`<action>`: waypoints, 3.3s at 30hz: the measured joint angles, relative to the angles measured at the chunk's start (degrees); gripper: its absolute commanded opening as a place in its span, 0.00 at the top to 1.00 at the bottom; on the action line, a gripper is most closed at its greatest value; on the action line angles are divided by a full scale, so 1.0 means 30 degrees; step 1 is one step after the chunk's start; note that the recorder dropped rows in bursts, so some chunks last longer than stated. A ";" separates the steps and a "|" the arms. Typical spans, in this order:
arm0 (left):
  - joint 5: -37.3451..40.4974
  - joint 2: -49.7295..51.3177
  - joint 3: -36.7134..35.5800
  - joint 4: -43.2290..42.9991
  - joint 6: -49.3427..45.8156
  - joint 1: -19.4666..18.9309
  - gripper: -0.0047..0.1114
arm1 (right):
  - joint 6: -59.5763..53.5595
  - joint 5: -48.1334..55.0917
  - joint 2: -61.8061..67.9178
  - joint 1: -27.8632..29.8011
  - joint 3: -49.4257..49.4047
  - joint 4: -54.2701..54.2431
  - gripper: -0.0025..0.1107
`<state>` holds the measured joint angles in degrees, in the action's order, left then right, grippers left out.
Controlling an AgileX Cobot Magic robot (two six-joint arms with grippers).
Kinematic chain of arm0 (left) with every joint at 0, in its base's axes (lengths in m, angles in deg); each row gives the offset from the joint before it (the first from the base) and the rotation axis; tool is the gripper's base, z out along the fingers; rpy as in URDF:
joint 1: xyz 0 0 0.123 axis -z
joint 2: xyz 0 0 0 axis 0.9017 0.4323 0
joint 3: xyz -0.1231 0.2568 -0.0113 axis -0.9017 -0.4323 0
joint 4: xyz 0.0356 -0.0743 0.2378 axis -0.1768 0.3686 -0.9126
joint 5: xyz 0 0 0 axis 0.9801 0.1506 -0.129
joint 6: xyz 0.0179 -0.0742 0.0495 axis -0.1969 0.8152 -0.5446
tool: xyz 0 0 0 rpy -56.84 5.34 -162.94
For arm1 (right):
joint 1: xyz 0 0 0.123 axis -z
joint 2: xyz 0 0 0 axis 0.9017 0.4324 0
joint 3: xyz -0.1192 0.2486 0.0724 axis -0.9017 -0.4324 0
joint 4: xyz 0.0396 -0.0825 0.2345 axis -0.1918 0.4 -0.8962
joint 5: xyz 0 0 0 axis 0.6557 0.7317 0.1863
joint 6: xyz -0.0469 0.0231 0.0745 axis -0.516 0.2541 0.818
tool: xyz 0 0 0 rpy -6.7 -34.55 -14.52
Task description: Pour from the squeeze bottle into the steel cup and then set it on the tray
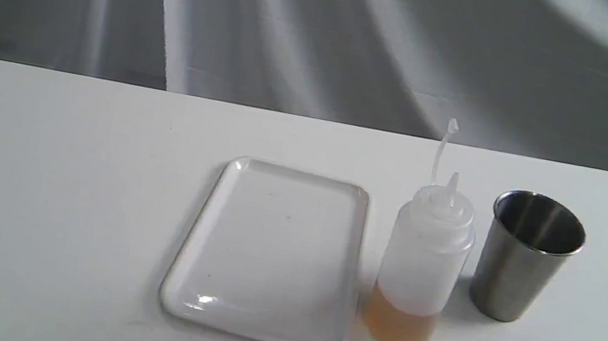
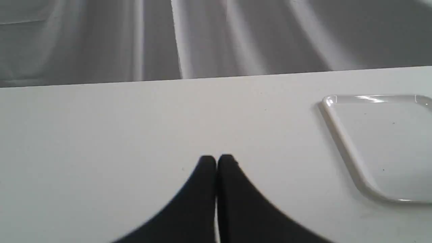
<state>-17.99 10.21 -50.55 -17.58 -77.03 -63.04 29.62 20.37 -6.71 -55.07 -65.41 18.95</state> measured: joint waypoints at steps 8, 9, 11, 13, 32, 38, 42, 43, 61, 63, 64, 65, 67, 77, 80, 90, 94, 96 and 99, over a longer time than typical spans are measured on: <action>0.0000 0.0000 0.0000 0.0000 0.0000 0.0000 0.96 | 0.1158 -0.2431 0.0000 0.0000 0.0000 0.4515 0.98; 0.0000 0.0000 0.0000 0.0000 0.0000 0.0000 0.96 | 0.1189 -0.2356 0.0000 0.0000 0.0000 0.4875 0.98; 0.0000 0.0000 0.0000 0.0000 0.0000 0.0000 0.96 | 0.1189 -0.1598 0.0000 0.0000 0.0244 0.5944 0.98; 0.0000 0.0000 0.0000 0.0000 0.0000 0.0000 0.96 | 0.1149 -0.0117 0.0000 0.0000 0.1158 0.7942 0.98; 0.0000 0.0000 0.0000 0.0000 0.0000 0.0000 0.96 | 0.0969 1.1846 0.7571 0.0000 1.6297 1.3916 0.98; 0.0000 0.0000 0.0000 0.0000 0.0000 0.0000 0.96 | 0.0834 1.5096 1.0786 -0.0673 1.9473 1.1775 0.98; 0.0000 0.0000 0.0000 0.0000 0.0000 0.0000 0.96 | -0.2431 1.8489 1.3068 -0.1987 2.1875 0.8260 0.98; 0.0000 0.0000 0.0000 0.0000 0.0000 0.0000 0.96 | -0.3497 1.9196 1.3533 -0.2375 2.2292 0.7378 0.98; 0.0000 0.0000 0.0000 0.0000 0.0000 0.0000 0.96 | -1.7023 1.6901 1.7383 -0.8150 1.9499 0.0563 0.98; 0.0000 0.0000 0.0000 0.0000 0.0000 0.0000 0.96 | -1.8238 1.5323 1.7383 -0.8708 1.8001 -0.0051 0.98; 0.0000 0.0000 0.0000 0.0000 0.0000 0.0000 0.96 | -1.8920 1.4852 1.7383 -0.8875 1.7547 -0.0392 0.98; 0.0000 0.0000 0.0000 0.0000 0.0000 0.0000 0.96 | -1.9909 1.4088 1.7396 -0.9148 1.6800 -0.0936 0.98; 0.0000 0.0000 0.0000 0.0000 0.0000 0.0000 0.96 | -2.2218 1.2690 1.7396 -0.9693 1.5180 -0.2253 0.98; 0.0000 0.0000 0.0000 0.0000 0.0000 0.0000 0.96 | -2.7505 0.7085 1.7396 -1.1185 0.9515 -0.6062 0.98; 0.0000 0.0000 0.0000 0.0000 0.0000 0.0000 0.96 | -2.7549 0.6682 1.7396 -1.1259 0.8561 -0.6139 0.98; 0.0000 0.0000 0.0000 0.0000 0.0000 0.0000 0.96 | -2.7622 0.6503 1.7396 -1.1259 0.6371 -0.6219 0.89; 0.0000 0.0000 0.0000 0.0000 0.0000 0.0000 0.96 | -2.7622 0.6234 1.7737 -1.1259 0.6215 -0.6219 0.57; 0.0000 0.0000 0.0000 0.0000 0.0000 0.0000 0.96 | -2.7230 0.6081 1.8293 -1.1259 0.6215 -0.6219 0.33; 0.0000 0.0000 0.0000 0.0000 0.0000 0.0000 0.96 | -2.6155 0.5439 1.9781 -1.1259 0.6215 -0.5885 0.05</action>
<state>-17.99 10.21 -50.55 -17.58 -77.03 -63.04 -48.85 36.69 52.63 -88.85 -46.77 1.30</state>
